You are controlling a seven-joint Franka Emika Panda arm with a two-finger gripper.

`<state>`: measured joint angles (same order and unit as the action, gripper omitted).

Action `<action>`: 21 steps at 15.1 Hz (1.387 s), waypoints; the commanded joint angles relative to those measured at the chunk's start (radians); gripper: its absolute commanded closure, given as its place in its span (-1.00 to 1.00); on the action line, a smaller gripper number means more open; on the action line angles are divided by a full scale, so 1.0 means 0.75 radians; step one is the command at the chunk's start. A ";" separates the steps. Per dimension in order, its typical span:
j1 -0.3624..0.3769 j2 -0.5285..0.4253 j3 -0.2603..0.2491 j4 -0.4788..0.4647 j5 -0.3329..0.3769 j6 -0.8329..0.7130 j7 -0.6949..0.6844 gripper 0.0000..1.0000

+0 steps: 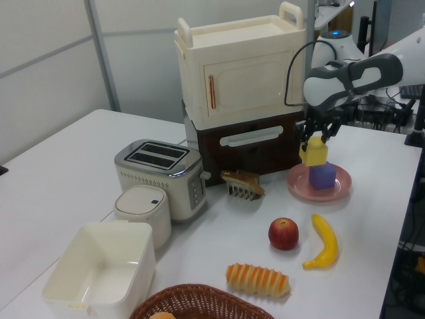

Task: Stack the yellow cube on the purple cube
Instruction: 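Lift the yellow cube and carry it over the purple cube, then lower the yellow cube onto the purple cube and open the gripper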

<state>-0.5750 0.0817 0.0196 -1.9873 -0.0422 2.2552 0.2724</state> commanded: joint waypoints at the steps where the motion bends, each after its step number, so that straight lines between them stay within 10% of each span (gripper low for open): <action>1: -0.031 0.012 0.013 -0.009 -0.013 -0.017 -0.056 0.21; 21: -0.033 0.069 -0.036 -0.040 -0.015 0.075 -0.112 0.21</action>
<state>-0.6014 0.1361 -0.0057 -1.9919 -0.0423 2.2678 0.2051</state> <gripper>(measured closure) 0.445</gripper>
